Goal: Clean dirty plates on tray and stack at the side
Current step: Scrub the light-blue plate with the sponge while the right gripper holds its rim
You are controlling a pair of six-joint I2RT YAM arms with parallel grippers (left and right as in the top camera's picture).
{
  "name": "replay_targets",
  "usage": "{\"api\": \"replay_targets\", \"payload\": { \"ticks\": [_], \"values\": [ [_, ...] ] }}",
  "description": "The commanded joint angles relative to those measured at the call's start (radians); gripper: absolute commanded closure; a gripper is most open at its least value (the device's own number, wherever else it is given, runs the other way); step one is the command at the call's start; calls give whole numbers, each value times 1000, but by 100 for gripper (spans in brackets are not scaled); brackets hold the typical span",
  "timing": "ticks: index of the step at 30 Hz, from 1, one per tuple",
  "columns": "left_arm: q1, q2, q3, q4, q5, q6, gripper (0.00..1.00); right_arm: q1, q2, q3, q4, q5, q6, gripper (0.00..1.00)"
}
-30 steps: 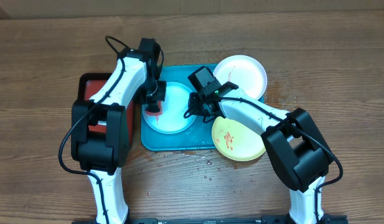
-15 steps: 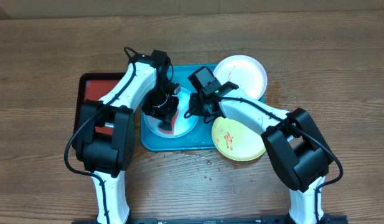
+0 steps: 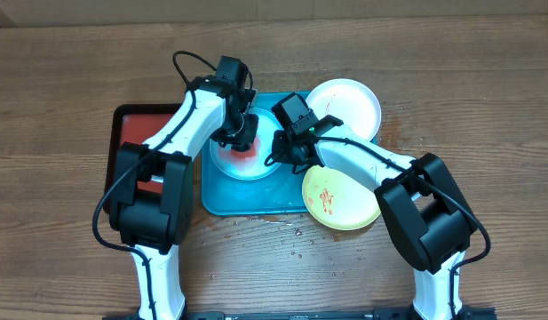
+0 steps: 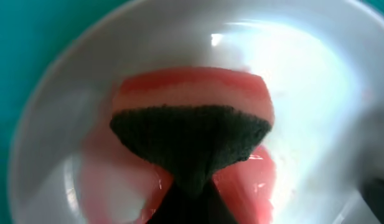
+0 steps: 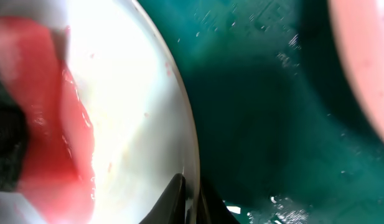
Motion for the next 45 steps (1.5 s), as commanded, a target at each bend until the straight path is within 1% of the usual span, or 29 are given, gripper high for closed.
{"api": "replay_targets", "payload": {
  "ticks": [1,6,9,11,13,15,16,21,23,25,27,30,31,32,35,39,42,45],
  "values": [
    [10,-14,-1,-46,-199,-145,96,5,20,8,-17,1,-8,92],
    [9,-14,-1,-164,-127,-137,96,7,20,8,-44,-19,-7,92],
    [9,-14,-1,-229,8,-25,96,7,20,8,-74,-52,-7,92],
    [9,-14,-1,-256,135,92,96,7,20,8,-94,-68,-7,92],
    [8,-14,-1,-268,237,184,96,7,20,8,-111,-71,-7,92],
    [8,-14,-1,-260,307,241,96,7,20,8,-118,-71,-7,92],
    [9,-14,-1,-247,319,246,96,7,20,8,-118,-71,-7,92],
    [9,-14,-1,-117,314,241,96,7,20,8,-118,-71,-7,92],
    [9,-14,-1,-54,276,216,96,7,20,8,-118,-71,-8,92],
    [9,-14,-1,-11,190,163,96,7,20,8,-118,-70,-8,92],
    [9,-14,-1,9,26,62,96,7,20,8,-118,-70,-8,92],
    [9,-14,-1,-16,-196,-106,96,7,20,8,-118,-70,-8,92],
    [9,-14,-1,-34,-244,-146,96,7,20,8,-118,-70,-8,92],
    [9,-14,-1,-48,-261,-160,96,7,20,8,-117,-70,-8,92],
    [8,-14,-1,-120,-240,-161,96,7,20,8,-114,-70,-8,92],
    [8,-14,-1,-254,-141,-140,96,7,20,8,-105,-70,-8,91],
    [9,-14,-1,-323,-16,-32,96,7,20,8,-103,-70,-8,91],
    [8,-14,-1,-361,177,130,96,7,20,8,-102,-70,-8,91]
  ]
}}
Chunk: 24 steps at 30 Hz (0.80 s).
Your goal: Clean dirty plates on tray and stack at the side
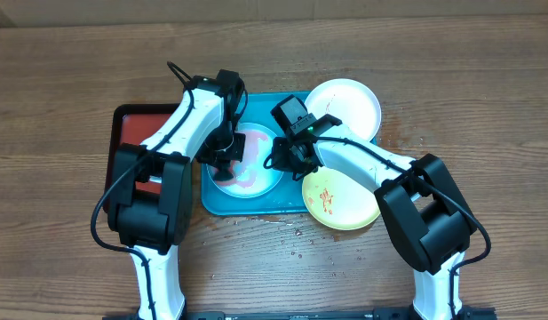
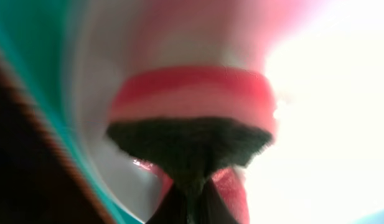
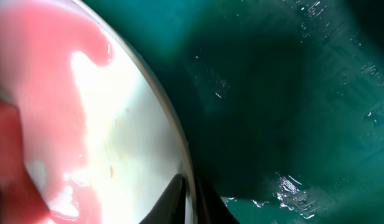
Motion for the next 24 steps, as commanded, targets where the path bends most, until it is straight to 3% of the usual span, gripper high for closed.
{"api": "replay_targets", "payload": {
  "ticks": [1,4,9,13,24],
  "values": [
    [3,-8,-6,-23,280,216,96,1,20,-5,-3,9,-6,91],
    [3,-8,-6,18,380,278,96,1,20,-5,-3,9,-6,91],
    [6,-8,-6,193,298,270,96,1,20,-5,-4,9,-6,91],
    [38,-8,21,272,62,48,96,1,20,-5,-4,9,-6,91],
    [251,-9,540,-155,2,16,96,1,19,-1,-9,10,-10,96]
  ]
}}
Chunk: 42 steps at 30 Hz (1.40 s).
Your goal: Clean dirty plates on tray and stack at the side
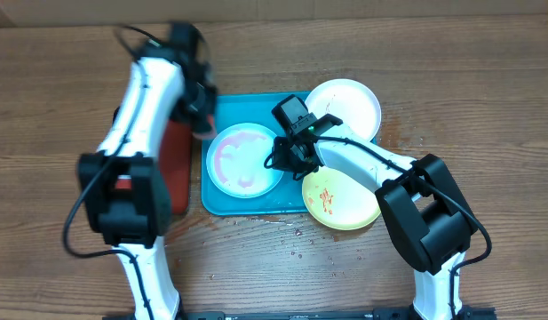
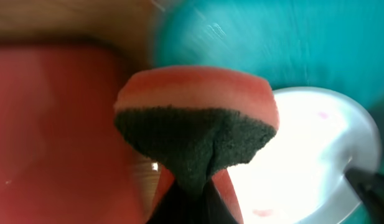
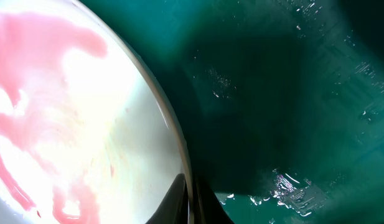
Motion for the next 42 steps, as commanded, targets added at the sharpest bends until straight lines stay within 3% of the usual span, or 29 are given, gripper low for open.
{"api": "replay_targets", "payload": {
  "ticks": [1,5,11,31,42],
  "values": [
    [68,-16,181,-103,-34,-25,96,3,18,6,-19,15,-13,96],
    [119,-16,276,-224,-34,-25,96,6,-6,60,-79,52,-63,96],
    [136,-16,262,-293,-35,-25,96,49,-66,156,-203,309,-63,96],
    [134,-16,-29,-156,-40,-27,96,392,-140,200,-255,1310,-63,96],
    [134,-16,-36,-137,-38,-33,96,464,-140,200,-203,1634,-62,96]
  ]
}}
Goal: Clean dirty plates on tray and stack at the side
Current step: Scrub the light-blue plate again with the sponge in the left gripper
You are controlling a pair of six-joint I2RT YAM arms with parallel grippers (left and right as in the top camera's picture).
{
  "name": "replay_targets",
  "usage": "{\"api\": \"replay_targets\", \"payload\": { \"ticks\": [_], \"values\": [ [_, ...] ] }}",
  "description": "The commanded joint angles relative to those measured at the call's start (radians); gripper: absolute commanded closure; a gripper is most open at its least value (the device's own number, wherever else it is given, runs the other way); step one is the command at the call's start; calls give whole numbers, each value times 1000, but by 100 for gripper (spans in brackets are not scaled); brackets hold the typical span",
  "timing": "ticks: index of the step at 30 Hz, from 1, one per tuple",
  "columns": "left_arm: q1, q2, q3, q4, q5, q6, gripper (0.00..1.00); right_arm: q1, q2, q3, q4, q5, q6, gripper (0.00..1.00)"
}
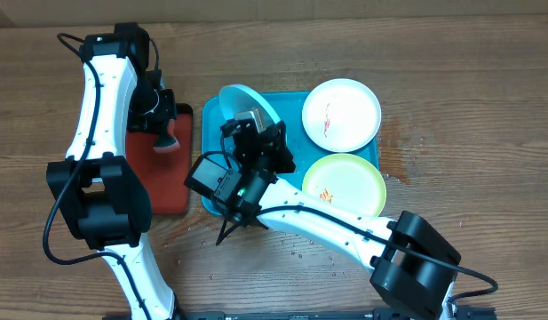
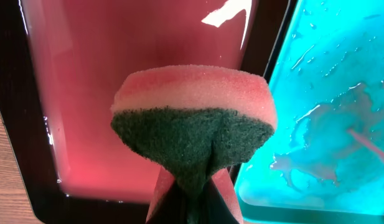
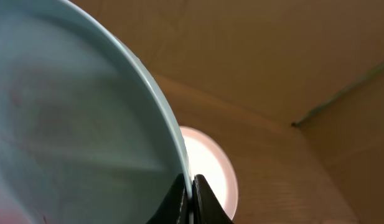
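Note:
My right gripper (image 1: 253, 132) is shut on the rim of a pale blue plate (image 1: 241, 100), held tilted on edge above the back left of the blue tray (image 1: 291, 206). In the right wrist view the plate (image 3: 86, 112) fills the left, with the right gripper (image 3: 190, 188) pinching its edge. My left gripper (image 1: 162, 124) is shut on a pink sponge with a dark green pad (image 2: 193, 118), over the red tray (image 2: 117, 93). A white plate (image 1: 342, 114) with a red smear and a green plate (image 1: 343, 184) with orange spots lie at the blue tray's right.
The blue tray's floor (image 2: 328, 124) is wet, with pink streaks. The red tray (image 1: 162, 169) lies to the left of the blue one. My right arm (image 1: 327, 227) crosses the table in front of the blue tray. Water drops dot the wood near the front (image 1: 296, 240).
The pale blue plate lay flat on the blue tray with the right gripper on its rim; now it is lifted and tilted on edge. The left gripper with the sponge has moved over the red tray.
The sponge was pressed on a red smear in the pale blue plate while the right gripper held the rim. Then the sponge was at the plate's left and the smear thin and pink. Then the sponge was off the plate. Now the plate is raised.

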Motion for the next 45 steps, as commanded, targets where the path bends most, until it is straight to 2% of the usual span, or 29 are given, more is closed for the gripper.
{"api": "replay_targets", "payload": {
  "ticks": [1,8,9,11,15,18,26,32,36,39,43,45],
  "values": [
    [-5,-11,-1,3,-2,-22,96,16,-43,29,24,193,5,96],
    [-5,-11,-1,15,-2,-50,96,21,-43,29,56,214,16,96],
    [-5,-11,0,24,2,-57,96,21,-43,29,56,151,16,96],
    [-6,-29,10,34,3,-86,96,-11,-43,28,51,-155,16,96],
    [-14,-99,10,59,13,-93,96,-91,-43,27,32,-614,25,96],
    [-27,-179,10,87,12,-105,96,-166,-43,27,-5,-843,138,96],
    [-98,-284,10,161,6,-180,96,-351,-20,-37,33,-1308,207,96],
    [-160,-272,8,170,-34,-190,96,-375,33,-113,63,-1406,221,96],
    [-197,-271,8,185,-70,-190,96,-376,37,-124,65,-1390,218,84],
    [-211,-270,8,190,-69,-190,96,-376,37,-124,84,-1346,163,62],
    [-213,-264,8,190,-69,-190,96,-379,37,-124,159,-1327,-61,36],
    [-213,-261,7,190,-69,-190,96,-381,41,-124,205,-1327,-161,29]
  ]
}}
